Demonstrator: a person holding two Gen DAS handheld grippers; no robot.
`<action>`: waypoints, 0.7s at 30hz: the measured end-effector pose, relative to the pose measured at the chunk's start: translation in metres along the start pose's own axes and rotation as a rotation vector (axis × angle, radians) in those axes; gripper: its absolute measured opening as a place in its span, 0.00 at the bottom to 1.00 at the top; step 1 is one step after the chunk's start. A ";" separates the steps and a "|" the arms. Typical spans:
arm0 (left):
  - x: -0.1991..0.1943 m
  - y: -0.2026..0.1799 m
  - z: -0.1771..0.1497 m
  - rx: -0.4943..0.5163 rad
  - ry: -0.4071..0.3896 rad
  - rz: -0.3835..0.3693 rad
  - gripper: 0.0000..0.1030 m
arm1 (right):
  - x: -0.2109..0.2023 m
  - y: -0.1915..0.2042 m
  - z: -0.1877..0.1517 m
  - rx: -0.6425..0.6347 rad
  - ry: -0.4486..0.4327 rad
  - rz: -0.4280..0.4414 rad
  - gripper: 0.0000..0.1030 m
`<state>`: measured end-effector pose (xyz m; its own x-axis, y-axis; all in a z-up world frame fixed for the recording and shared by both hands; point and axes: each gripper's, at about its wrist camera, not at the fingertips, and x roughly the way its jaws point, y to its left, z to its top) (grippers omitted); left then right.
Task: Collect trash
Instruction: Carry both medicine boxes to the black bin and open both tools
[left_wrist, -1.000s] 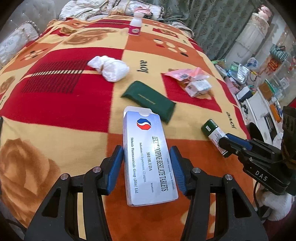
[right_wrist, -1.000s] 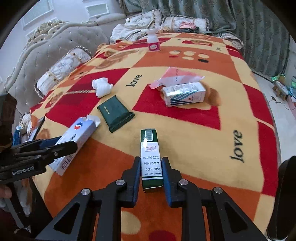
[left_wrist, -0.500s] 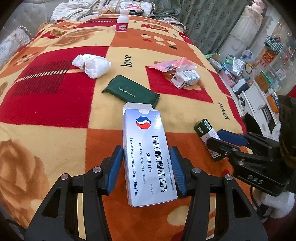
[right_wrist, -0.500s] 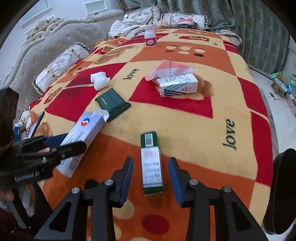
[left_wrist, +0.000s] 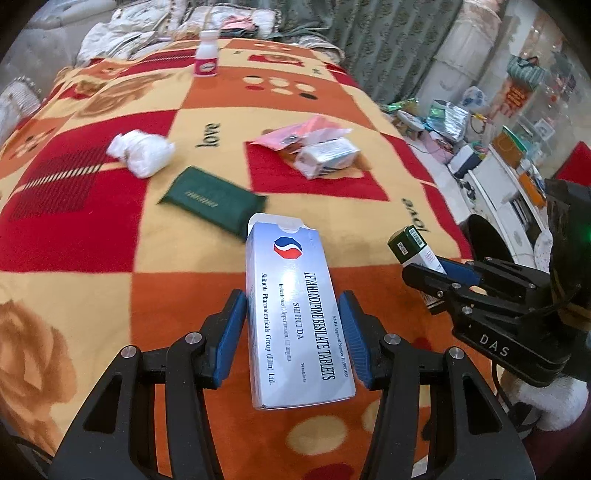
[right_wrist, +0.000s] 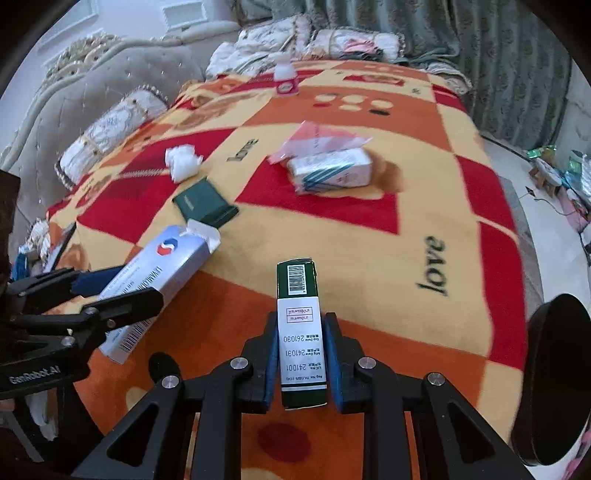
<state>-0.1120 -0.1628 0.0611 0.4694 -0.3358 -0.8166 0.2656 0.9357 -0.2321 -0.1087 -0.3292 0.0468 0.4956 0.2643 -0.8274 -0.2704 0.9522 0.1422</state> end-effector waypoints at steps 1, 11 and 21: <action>0.000 -0.005 0.001 0.008 -0.002 -0.008 0.48 | -0.005 -0.004 -0.001 0.009 -0.009 -0.004 0.21; 0.011 -0.055 0.013 0.093 -0.002 -0.060 0.48 | -0.032 -0.042 -0.014 0.087 -0.054 -0.043 0.21; 0.035 -0.120 0.029 0.194 0.017 -0.135 0.48 | -0.060 -0.100 -0.033 0.186 -0.082 -0.118 0.21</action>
<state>-0.1035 -0.2899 0.0756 0.4046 -0.4529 -0.7945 0.4829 0.8436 -0.2349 -0.1381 -0.4457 0.0644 0.5824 0.1539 -0.7982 -0.0534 0.9870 0.1514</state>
